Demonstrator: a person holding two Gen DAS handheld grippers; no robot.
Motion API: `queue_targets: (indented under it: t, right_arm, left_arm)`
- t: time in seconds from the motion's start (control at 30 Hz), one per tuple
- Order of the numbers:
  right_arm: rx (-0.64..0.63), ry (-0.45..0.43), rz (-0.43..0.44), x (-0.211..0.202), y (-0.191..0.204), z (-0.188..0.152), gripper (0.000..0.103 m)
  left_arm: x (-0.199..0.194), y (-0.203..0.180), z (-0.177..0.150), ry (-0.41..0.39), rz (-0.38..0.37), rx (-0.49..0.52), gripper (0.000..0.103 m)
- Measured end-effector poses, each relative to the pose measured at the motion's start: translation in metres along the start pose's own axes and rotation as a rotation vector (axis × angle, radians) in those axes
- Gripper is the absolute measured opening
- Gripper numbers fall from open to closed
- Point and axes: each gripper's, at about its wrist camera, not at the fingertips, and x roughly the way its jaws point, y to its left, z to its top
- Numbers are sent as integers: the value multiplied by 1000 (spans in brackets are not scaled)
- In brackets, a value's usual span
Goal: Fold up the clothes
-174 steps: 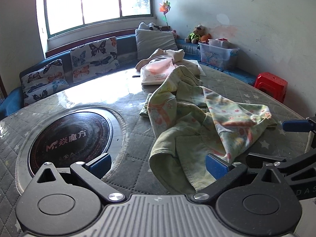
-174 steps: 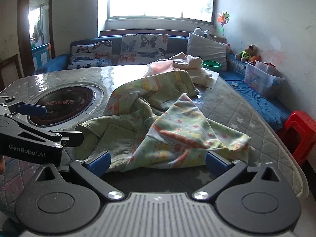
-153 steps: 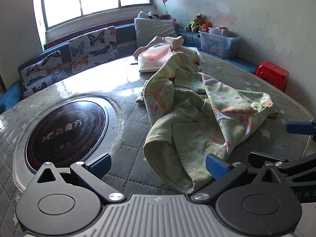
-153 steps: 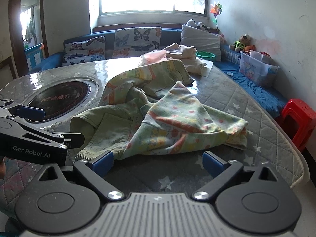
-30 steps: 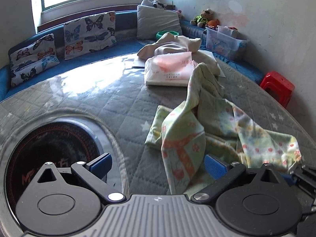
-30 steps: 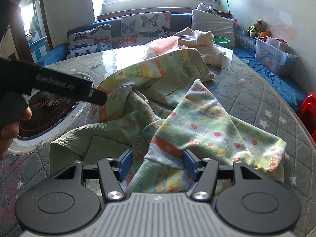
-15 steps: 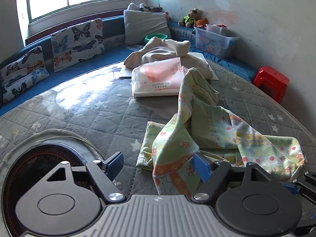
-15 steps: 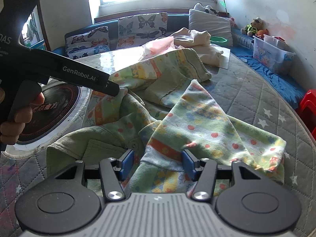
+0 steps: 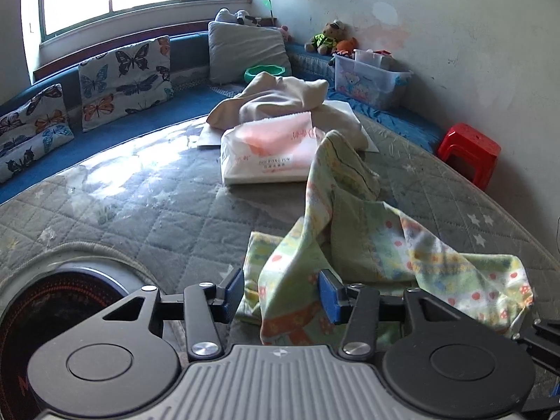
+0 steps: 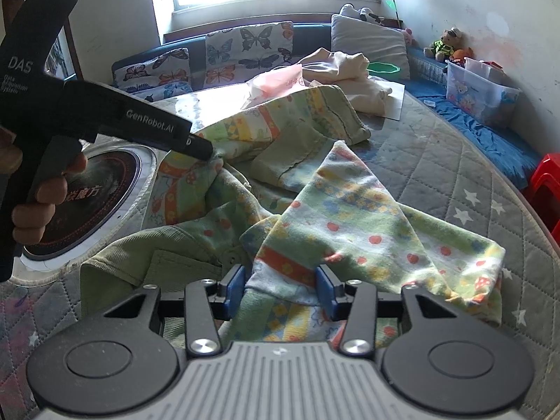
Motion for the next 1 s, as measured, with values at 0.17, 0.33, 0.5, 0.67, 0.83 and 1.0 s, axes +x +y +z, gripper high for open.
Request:
queue_targets:
  t: [0.17,0.33,0.5,0.67,0.83,1.0]
  right_arm:
    - [-9,1,-1,-1,-1,-2,46]
    - [-27,-4,-5,-3,-2,-5,32]
    - [-34,-16,-11,-10,-4,-9,14]
    - [-37,-35,-17,-24,-7,-14,9]
    - [-48,-46,-29,-35,-12,-17,8]
    - [-31,-33,-45,-38,-19,-22,8]
  left_arm:
    - [6,7,1,17,-48,-18,22]
    - [-2,10,-1,2,-45,-10,4]
    - [-11,13,-6,-12,-31,5,2]
    - [-16,17,-12,-1,-22,6,2]
    - [-18,16,-12,-8,-26,7,17]
    - [-12,9,-5,-33,-10,23,50]
